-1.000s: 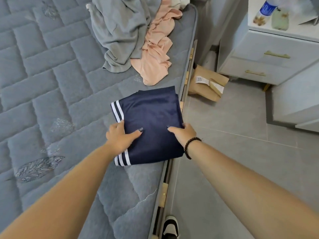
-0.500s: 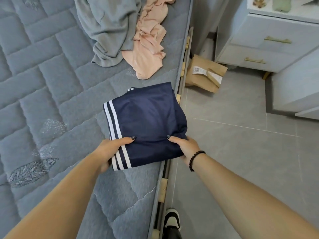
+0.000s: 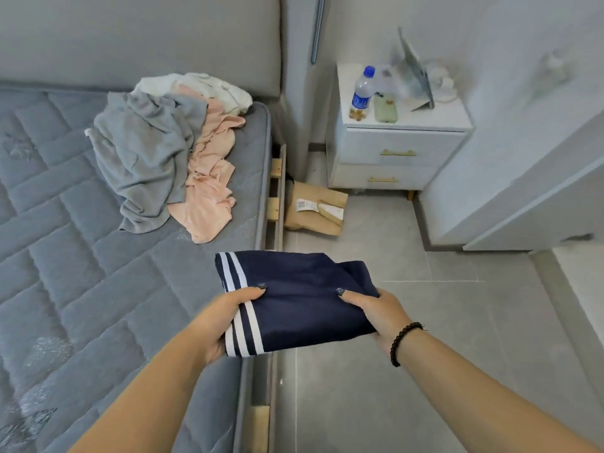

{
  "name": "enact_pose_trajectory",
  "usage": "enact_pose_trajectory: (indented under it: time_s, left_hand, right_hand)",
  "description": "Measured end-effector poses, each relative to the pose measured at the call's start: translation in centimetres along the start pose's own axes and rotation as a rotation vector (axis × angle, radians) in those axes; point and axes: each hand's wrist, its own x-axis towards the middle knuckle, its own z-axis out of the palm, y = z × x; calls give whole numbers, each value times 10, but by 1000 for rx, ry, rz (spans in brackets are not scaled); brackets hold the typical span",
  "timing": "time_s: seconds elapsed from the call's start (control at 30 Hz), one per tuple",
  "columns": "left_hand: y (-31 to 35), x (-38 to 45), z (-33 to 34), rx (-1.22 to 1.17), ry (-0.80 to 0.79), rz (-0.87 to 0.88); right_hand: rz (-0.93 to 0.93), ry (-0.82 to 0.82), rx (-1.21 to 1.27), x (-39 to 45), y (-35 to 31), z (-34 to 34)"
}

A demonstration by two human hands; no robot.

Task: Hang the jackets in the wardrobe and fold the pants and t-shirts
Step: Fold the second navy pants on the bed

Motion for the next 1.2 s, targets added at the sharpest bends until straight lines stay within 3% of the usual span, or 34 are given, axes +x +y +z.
enact_pose_trajectory:
  time_s: [0.5, 0.77, 1.2]
  left_hand:
    - [101, -153, 330, 371, -352, 158]
    - [115, -248, 508, 526, -559, 357]
    - [198, -315, 738, 686, -988, 571]
  right_hand:
    - [-179, 256, 169, -172, -156, -296]
    - [-357, 442, 266, -273, -214, -451]
    - [-613, 762, 357, -346, -324, -613]
